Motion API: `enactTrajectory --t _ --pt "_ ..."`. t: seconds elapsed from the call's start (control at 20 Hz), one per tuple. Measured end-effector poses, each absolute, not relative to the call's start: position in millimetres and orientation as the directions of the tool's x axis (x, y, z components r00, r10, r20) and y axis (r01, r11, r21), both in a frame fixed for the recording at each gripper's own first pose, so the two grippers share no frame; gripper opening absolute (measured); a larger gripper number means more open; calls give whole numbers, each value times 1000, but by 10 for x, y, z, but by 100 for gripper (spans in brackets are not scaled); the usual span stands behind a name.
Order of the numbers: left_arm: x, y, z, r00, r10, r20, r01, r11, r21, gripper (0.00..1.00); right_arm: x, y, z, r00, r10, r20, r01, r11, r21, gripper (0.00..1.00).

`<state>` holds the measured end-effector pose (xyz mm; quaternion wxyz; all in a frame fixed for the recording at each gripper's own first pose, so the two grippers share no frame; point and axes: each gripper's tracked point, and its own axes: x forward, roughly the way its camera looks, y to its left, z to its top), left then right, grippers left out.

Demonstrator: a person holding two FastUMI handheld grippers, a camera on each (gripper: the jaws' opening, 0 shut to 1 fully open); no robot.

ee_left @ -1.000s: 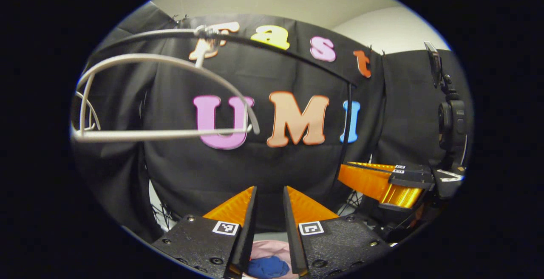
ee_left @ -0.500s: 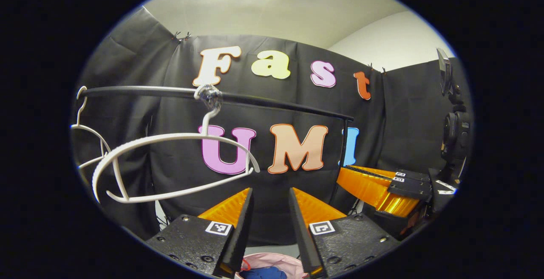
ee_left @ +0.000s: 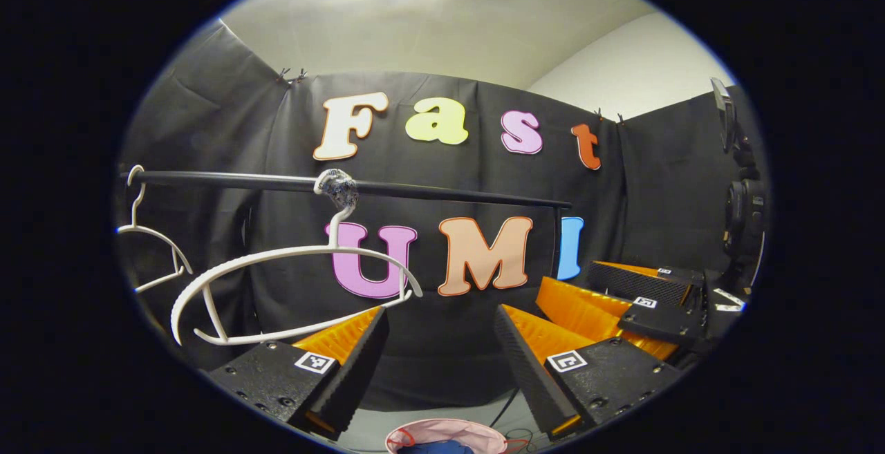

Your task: Grasp the clothes on the hanger with both hands and then place them into the laundry hamper below.

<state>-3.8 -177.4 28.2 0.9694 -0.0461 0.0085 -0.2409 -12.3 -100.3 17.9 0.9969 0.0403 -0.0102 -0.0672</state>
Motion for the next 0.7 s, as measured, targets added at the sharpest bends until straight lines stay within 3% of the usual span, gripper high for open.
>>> enactTrajectory --t 0.05,0.4,0.7 --pt "-31 -1797 284 886 -464 6 463 881 -97 94 -156 -1039 200 990 -141 18 139 986 90 100" --pt "93 -2131 329 903 -427 48 429 902 -42 96 -320 -1660 192 978 -203 45 199 976 83 100" --pt "260 -2901 48 908 -406 106 411 911 -26 94 -518 -2498 -19 961 -254 108 245 965 91 100"
